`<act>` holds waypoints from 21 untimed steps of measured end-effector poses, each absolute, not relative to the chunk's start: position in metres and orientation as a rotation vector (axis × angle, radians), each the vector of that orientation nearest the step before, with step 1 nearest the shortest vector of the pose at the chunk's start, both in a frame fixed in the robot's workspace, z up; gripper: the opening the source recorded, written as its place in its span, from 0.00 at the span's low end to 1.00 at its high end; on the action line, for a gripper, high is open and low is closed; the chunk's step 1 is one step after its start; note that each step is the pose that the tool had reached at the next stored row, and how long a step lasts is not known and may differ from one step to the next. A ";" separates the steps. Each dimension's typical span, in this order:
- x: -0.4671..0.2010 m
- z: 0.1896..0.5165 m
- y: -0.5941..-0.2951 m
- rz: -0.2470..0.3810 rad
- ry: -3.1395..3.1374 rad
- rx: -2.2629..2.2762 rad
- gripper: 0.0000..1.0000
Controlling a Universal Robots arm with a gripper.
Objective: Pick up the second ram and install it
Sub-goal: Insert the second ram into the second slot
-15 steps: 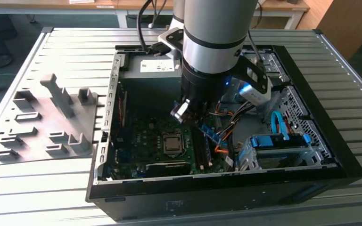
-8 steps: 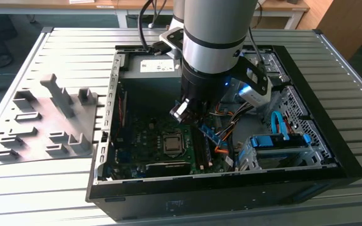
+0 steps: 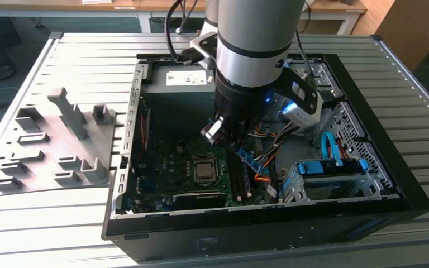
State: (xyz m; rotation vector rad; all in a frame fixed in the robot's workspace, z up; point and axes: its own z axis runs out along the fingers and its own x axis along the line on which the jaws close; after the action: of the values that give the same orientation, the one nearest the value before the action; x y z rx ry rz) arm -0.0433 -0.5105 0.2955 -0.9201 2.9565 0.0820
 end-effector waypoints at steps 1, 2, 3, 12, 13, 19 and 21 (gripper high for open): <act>-0.043 0.296 -0.510 0.081 2.959 -0.914 0.14; -0.043 0.296 -0.511 0.081 2.961 -0.907 0.14; -0.043 0.296 -0.510 0.081 2.963 -0.899 0.14; -0.043 0.296 -0.510 0.079 2.984 -0.823 0.14; -0.043 0.296 -0.511 0.078 2.986 -0.815 0.14; -0.043 0.296 -0.510 0.076 2.997 -0.770 0.14; -0.043 0.296 -0.511 0.076 3.001 -0.755 0.14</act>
State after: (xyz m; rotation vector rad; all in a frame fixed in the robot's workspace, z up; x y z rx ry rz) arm -0.0433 -0.5105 0.2955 -0.7548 3.0007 0.0755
